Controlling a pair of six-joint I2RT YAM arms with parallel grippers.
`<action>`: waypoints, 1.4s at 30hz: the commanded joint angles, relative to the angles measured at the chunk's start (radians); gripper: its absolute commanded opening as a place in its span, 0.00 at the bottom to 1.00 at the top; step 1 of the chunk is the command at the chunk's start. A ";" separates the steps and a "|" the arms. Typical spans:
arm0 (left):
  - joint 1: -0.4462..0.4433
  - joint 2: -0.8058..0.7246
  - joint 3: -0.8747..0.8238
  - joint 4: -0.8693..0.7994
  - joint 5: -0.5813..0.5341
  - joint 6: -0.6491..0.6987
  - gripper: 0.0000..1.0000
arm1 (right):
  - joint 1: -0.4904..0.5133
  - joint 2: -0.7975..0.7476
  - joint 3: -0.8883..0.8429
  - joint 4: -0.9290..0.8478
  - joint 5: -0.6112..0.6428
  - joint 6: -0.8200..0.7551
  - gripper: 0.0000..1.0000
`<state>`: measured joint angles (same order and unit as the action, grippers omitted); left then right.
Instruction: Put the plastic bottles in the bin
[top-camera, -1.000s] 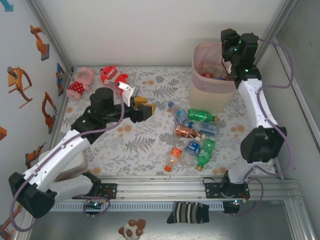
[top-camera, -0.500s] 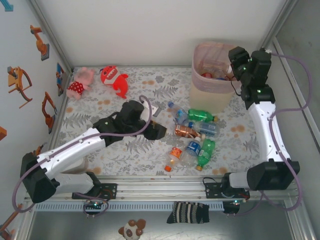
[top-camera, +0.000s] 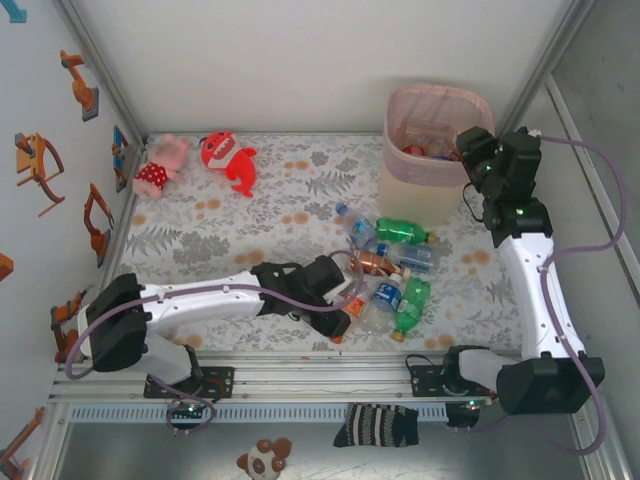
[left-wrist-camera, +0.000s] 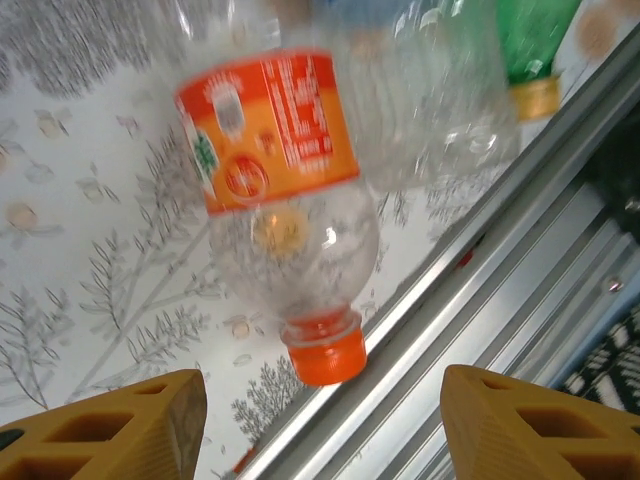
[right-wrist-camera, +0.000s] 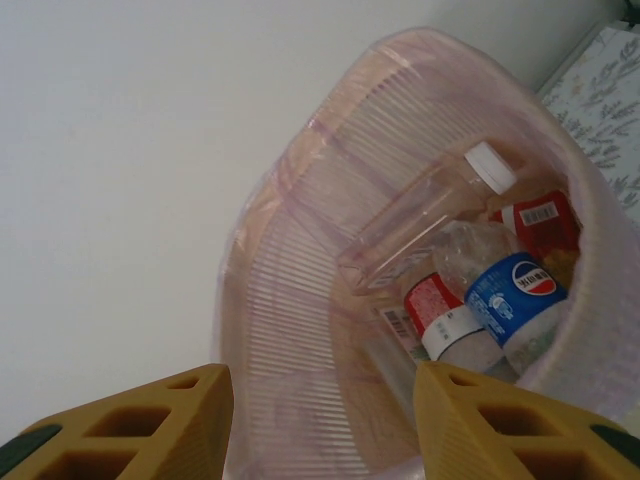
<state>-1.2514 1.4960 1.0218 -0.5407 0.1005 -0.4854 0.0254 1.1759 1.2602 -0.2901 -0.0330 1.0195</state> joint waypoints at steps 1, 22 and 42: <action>-0.043 0.040 -0.006 -0.050 -0.035 -0.069 0.63 | -0.008 -0.038 -0.019 -0.007 0.007 -0.022 0.50; -0.091 0.283 0.080 -0.070 -0.037 -0.098 0.49 | -0.009 -0.107 -0.100 -0.012 -0.001 -0.011 0.48; -0.080 0.196 0.041 -0.101 -0.152 -0.149 0.26 | -0.008 -0.104 -0.077 -0.033 -0.008 -0.012 0.46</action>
<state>-1.3361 1.7504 1.0756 -0.6044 -0.0082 -0.6193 0.0235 1.0840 1.1648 -0.3035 -0.0368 1.0168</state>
